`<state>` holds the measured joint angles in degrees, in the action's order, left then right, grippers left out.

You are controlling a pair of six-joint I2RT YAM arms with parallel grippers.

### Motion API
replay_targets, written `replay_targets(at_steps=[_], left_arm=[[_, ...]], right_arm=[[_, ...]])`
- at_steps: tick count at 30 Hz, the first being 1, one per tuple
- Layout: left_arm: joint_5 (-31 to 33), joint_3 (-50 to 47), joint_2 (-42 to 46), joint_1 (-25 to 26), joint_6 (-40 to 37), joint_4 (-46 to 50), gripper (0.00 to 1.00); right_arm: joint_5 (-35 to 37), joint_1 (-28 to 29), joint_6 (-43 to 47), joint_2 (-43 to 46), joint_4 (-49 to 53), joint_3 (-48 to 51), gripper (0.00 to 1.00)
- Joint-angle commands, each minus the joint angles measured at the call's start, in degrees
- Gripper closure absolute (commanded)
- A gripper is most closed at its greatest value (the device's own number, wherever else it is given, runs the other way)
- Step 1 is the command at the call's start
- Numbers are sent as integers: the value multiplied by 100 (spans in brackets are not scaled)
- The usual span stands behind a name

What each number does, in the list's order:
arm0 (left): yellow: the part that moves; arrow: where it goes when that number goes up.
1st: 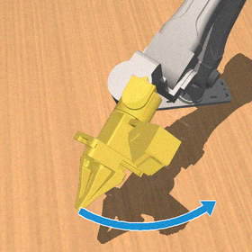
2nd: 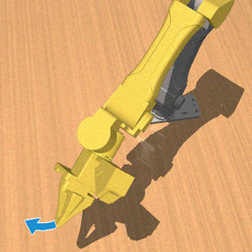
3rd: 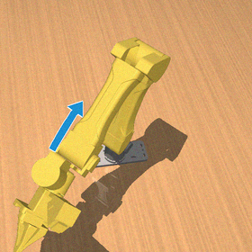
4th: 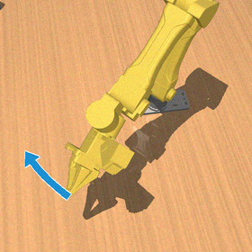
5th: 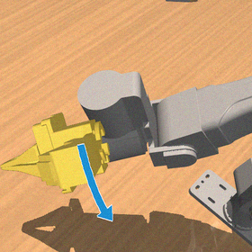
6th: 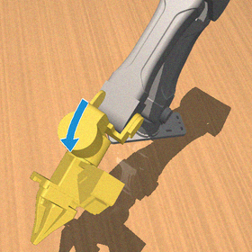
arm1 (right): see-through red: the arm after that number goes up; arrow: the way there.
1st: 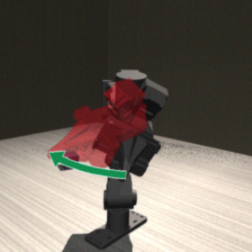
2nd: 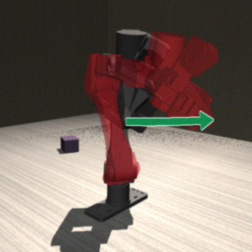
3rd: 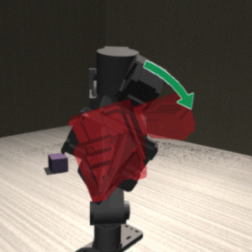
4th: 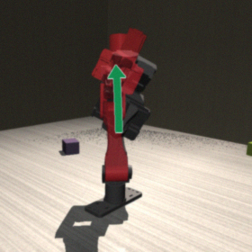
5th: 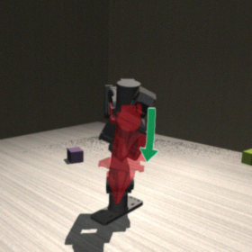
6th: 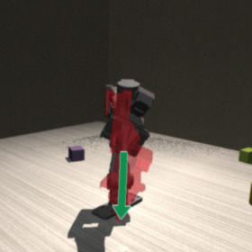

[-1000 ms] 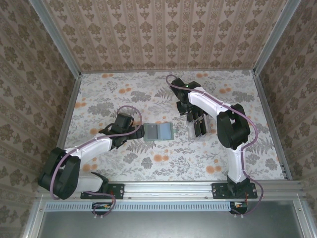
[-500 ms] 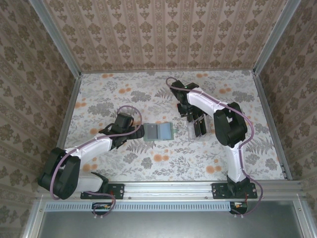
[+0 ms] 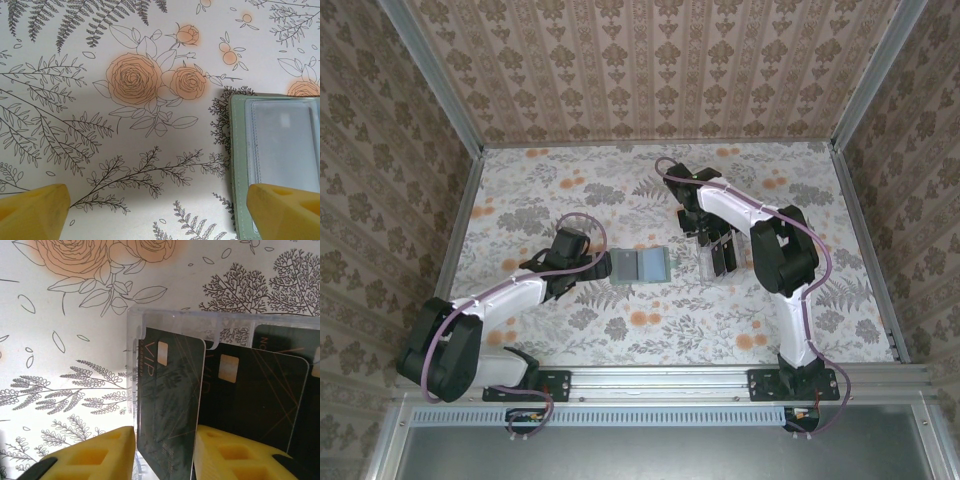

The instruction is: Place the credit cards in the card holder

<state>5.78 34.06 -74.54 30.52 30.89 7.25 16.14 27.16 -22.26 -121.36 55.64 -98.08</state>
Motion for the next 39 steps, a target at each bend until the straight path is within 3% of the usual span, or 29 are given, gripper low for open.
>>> replay_targets(at_steps=[1, 39], left_arm=[[-25, 65, -19, 50, 83, -47, 0], [-30, 42, -104, 77, 83, -101, 0]], right_arm=[[-153, -35, -14, 183, 11, 79, 66], [-502, -158, -88, 297, -195, 210, 83]])
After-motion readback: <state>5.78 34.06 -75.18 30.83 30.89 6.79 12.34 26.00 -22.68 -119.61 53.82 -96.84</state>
